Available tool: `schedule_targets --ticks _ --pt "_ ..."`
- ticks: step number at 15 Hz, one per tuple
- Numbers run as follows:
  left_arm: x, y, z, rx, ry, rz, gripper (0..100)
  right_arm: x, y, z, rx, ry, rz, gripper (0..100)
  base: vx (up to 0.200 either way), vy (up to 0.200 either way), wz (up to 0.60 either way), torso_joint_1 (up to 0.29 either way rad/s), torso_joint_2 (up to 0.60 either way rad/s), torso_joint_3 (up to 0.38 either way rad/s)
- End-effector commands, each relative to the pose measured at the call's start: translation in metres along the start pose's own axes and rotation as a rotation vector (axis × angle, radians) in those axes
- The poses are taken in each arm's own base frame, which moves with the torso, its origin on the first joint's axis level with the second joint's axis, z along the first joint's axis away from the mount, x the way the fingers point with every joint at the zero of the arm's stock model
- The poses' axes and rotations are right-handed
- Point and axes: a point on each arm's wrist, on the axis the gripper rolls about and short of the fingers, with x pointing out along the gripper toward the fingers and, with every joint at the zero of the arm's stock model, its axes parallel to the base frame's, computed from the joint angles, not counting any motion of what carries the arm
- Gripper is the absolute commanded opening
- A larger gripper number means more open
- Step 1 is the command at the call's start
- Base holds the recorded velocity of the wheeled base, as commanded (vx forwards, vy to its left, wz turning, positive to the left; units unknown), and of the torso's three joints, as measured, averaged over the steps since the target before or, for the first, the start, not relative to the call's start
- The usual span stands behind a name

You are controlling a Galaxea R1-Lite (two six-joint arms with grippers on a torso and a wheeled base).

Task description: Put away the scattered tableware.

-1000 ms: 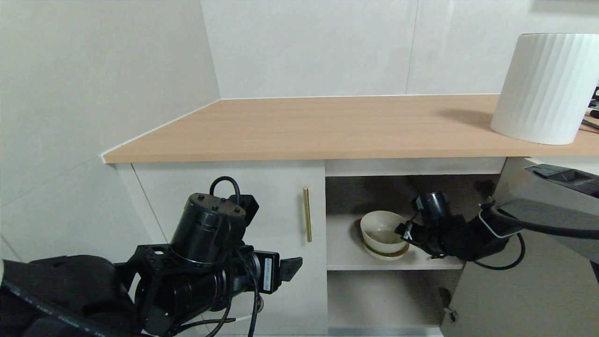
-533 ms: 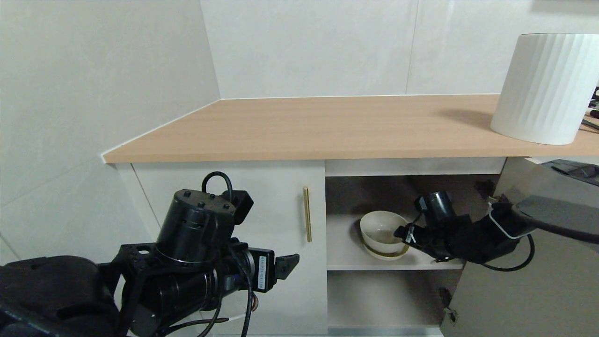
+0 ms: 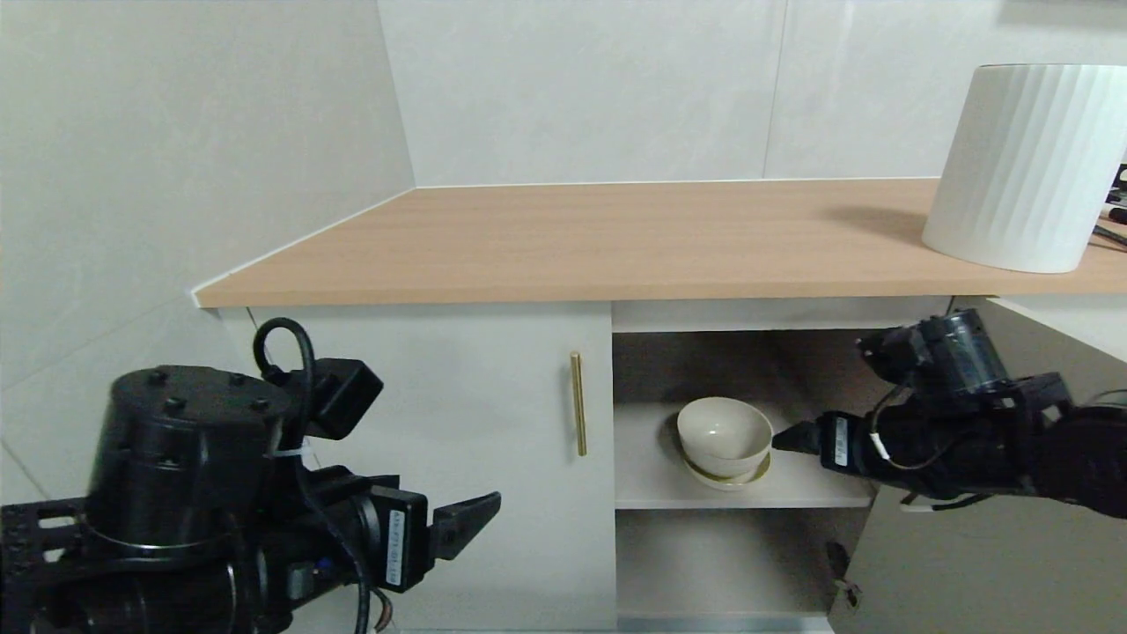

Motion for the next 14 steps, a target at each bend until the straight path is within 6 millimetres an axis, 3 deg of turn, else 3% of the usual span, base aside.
schedule_targets --ticks 1,3,6,10,14 --pt "-0.017 0.013 0.007 -0.043 -0.06 0.026 100 -0.054 -0.005 -0.019 -0.072 -0.037 0.068 100 0.0 0.0 0.0 0.0 0.0 0.0" --pt "-0.021 0.022 0.009 -0.068 -0.083 0.06 100 -0.07 0.004 -0.035 -0.12 -0.029 0.132 100 0.0 0.0 0.0 0.0 0.0 0.0" --pt "-0.02 0.021 0.01 -0.065 -0.081 0.058 100 -0.066 0.013 -0.047 -0.167 0.039 0.15 100 0.0 0.0 0.0 0.0 0.0 0.0" --pt "-0.013 0.021 0.008 -0.062 -0.052 0.061 100 -0.065 0.013 -0.048 -0.168 0.044 0.142 100 0.0 0.0 0.0 0.0 0.0 0.0" --pt "-0.012 0.021 0.008 -0.062 -0.049 0.062 100 -0.065 0.012 -0.048 -0.168 0.045 0.139 100 -0.2 0.0 0.0 0.006 0.0 0.002"
